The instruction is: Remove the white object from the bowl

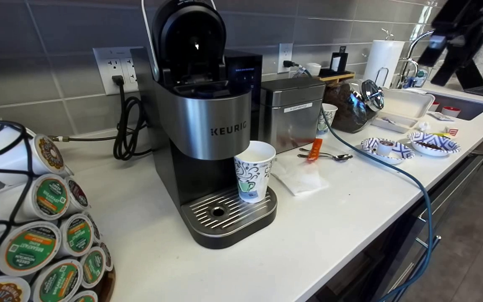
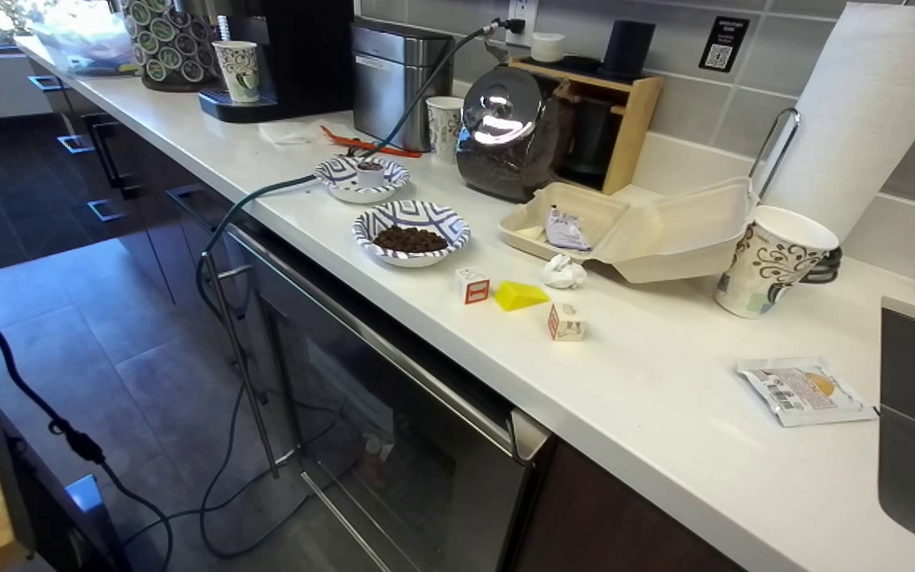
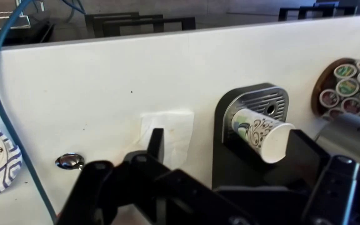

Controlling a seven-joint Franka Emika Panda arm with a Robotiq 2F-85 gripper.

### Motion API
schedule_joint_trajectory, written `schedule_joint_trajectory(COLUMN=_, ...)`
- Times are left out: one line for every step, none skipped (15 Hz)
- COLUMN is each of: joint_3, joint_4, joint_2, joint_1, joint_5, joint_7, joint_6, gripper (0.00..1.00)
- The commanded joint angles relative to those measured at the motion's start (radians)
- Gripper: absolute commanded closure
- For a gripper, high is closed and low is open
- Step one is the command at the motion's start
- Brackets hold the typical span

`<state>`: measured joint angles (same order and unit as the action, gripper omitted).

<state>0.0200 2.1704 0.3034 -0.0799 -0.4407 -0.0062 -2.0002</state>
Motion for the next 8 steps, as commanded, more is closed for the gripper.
schedule_joint_trajectory(joint_3=0.001, joint_4=-0.022, joint_2=-0.031, joint_1=0.006, joint_5=0.005, joint_7=0.013, joint_6=-0.010, gripper=0.00)
schedule_joint_trajectory(joint_3=0.001, joint_4=-0.036, joint_2=-0.054, joint_1=0.012, joint_5=0.006, joint_7=0.018, joint_6=-0.013, gripper=0.00)
schedule_joint_trajectory(joint_3=0.000, joint_4=-0.046, joint_2=-0.069, joint_1=0.016, joint_5=0.007, joint_7=0.020, joint_6=-0.013, gripper=0.00)
schedule_joint_trajectory(joint_3=0.000, joint_4=-0.052, joint_2=-0.075, joint_1=0.018, joint_5=0.007, joint_7=0.021, joint_6=-0.013, gripper=0.00)
schedule_joint_trajectory(joint_3=0.000, joint_4=-0.053, joint_2=-0.076, joint_1=0.018, joint_5=0.007, joint_7=0.022, joint_6=-0.013, gripper=0.00)
schedule_joint_trajectory(joint_3=0.000, joint_4=-0.054, joint_2=-0.075, joint_1=0.018, joint_5=0.007, joint_7=0.023, joint_6=-0.013, gripper=0.00)
schedule_joint_trajectory(joint_3=0.000, joint_4=-0.054, joint_2=-0.074, joint_1=0.018, joint_5=0.007, joint_7=0.024, joint_6=-0.013, gripper=0.00)
schedule_joint_trajectory(joint_3=0.000, joint_4=-0.054, joint_2=-0.074, joint_1=0.018, joint_5=0.007, joint_7=0.024, joint_6=-0.013, gripper=0.00)
